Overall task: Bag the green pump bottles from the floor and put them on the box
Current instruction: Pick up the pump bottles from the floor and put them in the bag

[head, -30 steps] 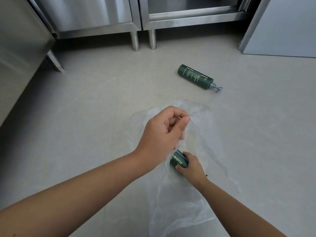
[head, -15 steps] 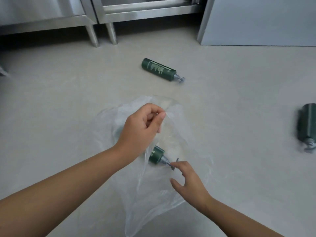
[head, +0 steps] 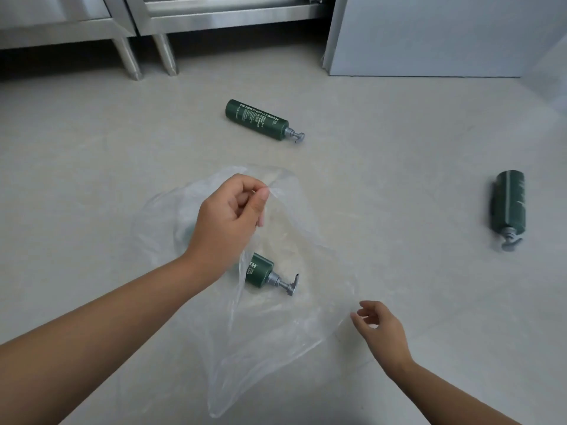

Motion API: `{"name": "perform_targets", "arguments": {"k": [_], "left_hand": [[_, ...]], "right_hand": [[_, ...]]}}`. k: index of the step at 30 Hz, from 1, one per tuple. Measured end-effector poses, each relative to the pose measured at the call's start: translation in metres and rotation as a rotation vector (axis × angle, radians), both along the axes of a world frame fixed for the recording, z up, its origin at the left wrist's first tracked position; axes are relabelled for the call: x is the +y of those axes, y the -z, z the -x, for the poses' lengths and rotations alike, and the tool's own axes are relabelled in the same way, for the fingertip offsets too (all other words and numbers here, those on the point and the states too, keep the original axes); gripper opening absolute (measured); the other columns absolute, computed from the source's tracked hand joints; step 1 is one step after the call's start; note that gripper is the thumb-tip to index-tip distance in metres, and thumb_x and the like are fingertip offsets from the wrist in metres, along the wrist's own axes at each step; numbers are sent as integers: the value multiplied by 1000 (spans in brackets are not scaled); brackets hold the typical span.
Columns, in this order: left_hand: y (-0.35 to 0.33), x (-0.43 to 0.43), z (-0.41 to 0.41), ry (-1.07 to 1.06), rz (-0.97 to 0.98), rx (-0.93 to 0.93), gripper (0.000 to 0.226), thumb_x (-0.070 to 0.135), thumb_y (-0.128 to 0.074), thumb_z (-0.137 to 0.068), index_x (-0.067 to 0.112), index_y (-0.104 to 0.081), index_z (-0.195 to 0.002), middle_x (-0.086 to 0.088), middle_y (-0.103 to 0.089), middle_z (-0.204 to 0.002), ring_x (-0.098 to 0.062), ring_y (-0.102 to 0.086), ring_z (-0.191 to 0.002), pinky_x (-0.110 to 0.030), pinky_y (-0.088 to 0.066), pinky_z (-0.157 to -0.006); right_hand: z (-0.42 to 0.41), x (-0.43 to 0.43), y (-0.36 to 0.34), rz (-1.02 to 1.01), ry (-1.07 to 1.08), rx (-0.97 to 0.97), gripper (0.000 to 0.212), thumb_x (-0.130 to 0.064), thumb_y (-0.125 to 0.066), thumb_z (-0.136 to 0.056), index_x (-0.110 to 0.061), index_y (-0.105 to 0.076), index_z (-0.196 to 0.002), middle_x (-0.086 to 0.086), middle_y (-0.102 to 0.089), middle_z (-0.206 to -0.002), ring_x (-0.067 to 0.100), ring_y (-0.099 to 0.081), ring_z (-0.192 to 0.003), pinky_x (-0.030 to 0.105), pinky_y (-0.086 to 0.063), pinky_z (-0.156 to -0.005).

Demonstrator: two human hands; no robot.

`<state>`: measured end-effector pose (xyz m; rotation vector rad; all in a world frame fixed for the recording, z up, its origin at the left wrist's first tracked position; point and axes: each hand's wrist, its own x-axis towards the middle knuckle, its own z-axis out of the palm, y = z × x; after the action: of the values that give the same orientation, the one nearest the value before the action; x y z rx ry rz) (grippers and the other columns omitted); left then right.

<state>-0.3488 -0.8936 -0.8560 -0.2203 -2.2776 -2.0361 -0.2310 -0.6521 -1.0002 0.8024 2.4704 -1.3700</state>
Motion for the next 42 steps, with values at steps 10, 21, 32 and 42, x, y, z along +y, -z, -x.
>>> {"name": "perform_targets", "arguments": {"k": [10,21,32,42], "left_hand": [[2,-14,5,-65,-4,11,16,12,-53,-90,23,-55,-78,9,-52,-49,-5,-43,-44,-15,-34,-46],[-7,-34,27,-242,-46,3,15,9,-51,-91,16,-55,-78,9,-50,-47,-5,-42,-45,-14,-36,-46],[-122,-85,23,-584,-23,-213,22,11,-49,-93,23,-52,-75,14,-48,-44,-3,-38,-42,-16,-36,-44],[-296,-108,-4,-755,86,-348,27,10,-47,-93,27,-48,-73,8,-44,-47,-1,-36,-40,-20,-33,-43]], "right_hand": [[20,-15,8,119,-27,-28,8,-11,-66,-81,-12,-62,-74,0,-68,-84,13,-63,-80,14,-42,-64],[118,-26,-32,84,-92,128,16,-12,-60,-86,-9,-62,-70,2,-63,-60,-4,-53,-43,8,-43,-50],[151,-64,-218,210,-28,99,19,-6,-56,-87,-13,-59,-69,5,-57,-58,1,-49,-39,9,-42,-45],[171,-93,-440,328,-61,80,20,-11,-59,-87,-13,-58,-67,3,-57,-57,0,-47,-41,17,-45,-55]]}}
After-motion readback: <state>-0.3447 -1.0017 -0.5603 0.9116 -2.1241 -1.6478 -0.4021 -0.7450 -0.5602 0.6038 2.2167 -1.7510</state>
